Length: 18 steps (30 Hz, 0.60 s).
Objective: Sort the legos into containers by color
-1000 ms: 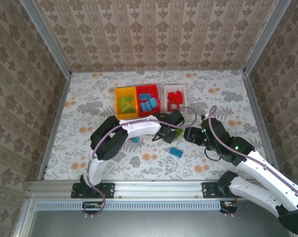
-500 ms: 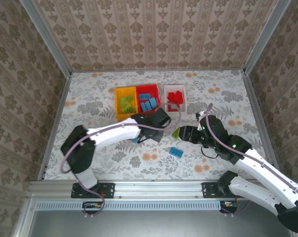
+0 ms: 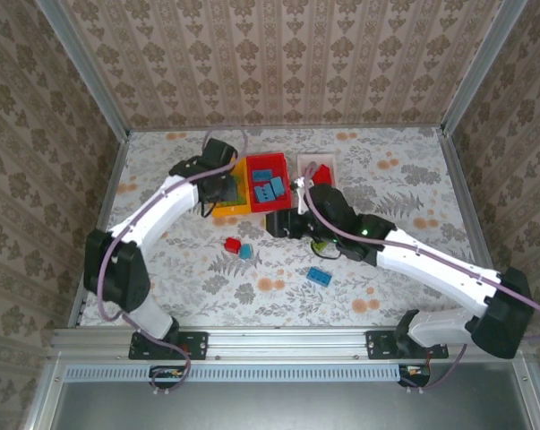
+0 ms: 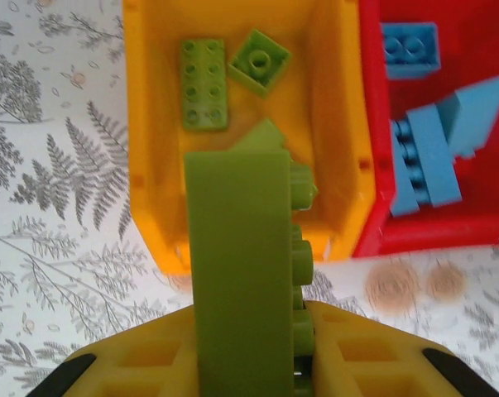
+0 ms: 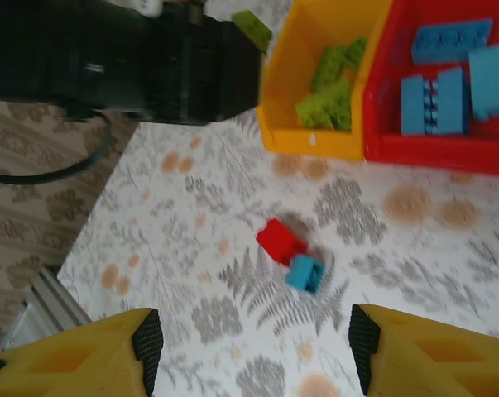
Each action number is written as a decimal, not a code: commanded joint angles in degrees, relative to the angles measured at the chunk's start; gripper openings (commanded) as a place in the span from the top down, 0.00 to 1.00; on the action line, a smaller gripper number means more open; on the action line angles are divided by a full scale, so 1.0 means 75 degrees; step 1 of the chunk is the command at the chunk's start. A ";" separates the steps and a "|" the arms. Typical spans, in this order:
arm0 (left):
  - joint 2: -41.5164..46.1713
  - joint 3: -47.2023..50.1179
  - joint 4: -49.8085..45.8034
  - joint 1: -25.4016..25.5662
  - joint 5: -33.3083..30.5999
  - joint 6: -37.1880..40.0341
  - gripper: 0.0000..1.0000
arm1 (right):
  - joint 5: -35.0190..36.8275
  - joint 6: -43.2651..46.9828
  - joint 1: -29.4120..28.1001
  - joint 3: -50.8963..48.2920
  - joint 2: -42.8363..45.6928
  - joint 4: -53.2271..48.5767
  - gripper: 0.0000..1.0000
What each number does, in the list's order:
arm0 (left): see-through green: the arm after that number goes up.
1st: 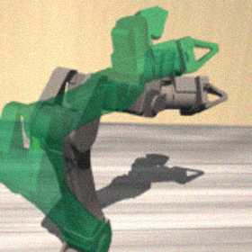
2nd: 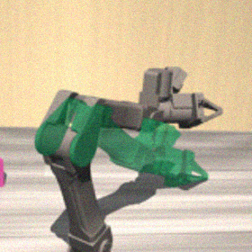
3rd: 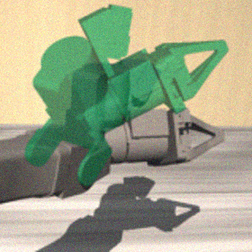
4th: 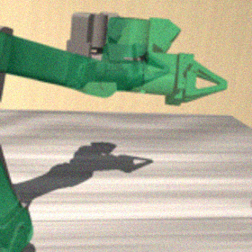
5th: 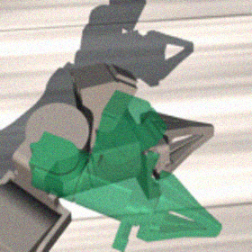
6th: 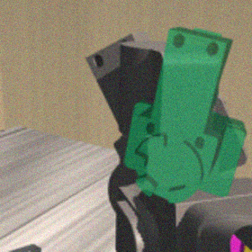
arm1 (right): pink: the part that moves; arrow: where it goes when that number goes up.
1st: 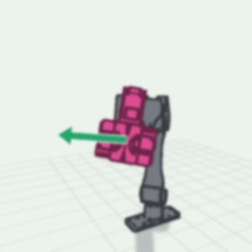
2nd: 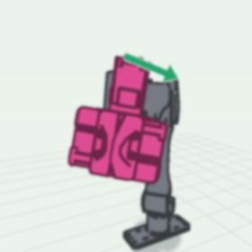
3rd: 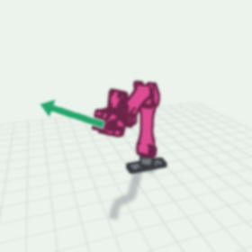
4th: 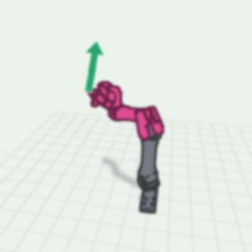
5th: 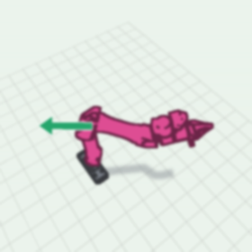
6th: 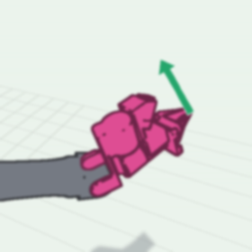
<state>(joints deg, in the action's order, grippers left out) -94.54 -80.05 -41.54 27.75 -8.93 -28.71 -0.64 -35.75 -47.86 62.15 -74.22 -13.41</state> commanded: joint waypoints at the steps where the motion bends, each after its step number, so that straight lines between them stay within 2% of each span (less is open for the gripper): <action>1: -0.0836 -0.0891 -0.0491 -0.0272 0.0040 0.0150 0.71 | 0.0403 -0.0008 -0.0040 0.0593 -0.0468 0.0429 0.35; 10: -0.2724 -0.2431 -0.0943 -0.0476 -0.0327 0.0079 0.66 | 0.0578 -0.0188 -0.0030 0.0528 -0.0631 0.0417 0.35; 14: -0.3091 -0.2687 -0.1012 -0.0500 -0.0292 0.0037 0.64 | 0.0636 -0.0291 -0.0028 0.0187 -0.0507 0.0390 0.35; 18: -0.3217 -0.2821 -0.1080 -0.0500 -0.0258 0.0060 0.56 | 0.0626 -0.0385 -0.0015 -0.0114 -0.0411 0.0360 0.34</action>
<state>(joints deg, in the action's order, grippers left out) -118.13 -98.72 -47.53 24.32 -10.20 -28.56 2.79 -37.52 -47.90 62.92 -78.81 -10.63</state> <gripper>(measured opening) 0.434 0.656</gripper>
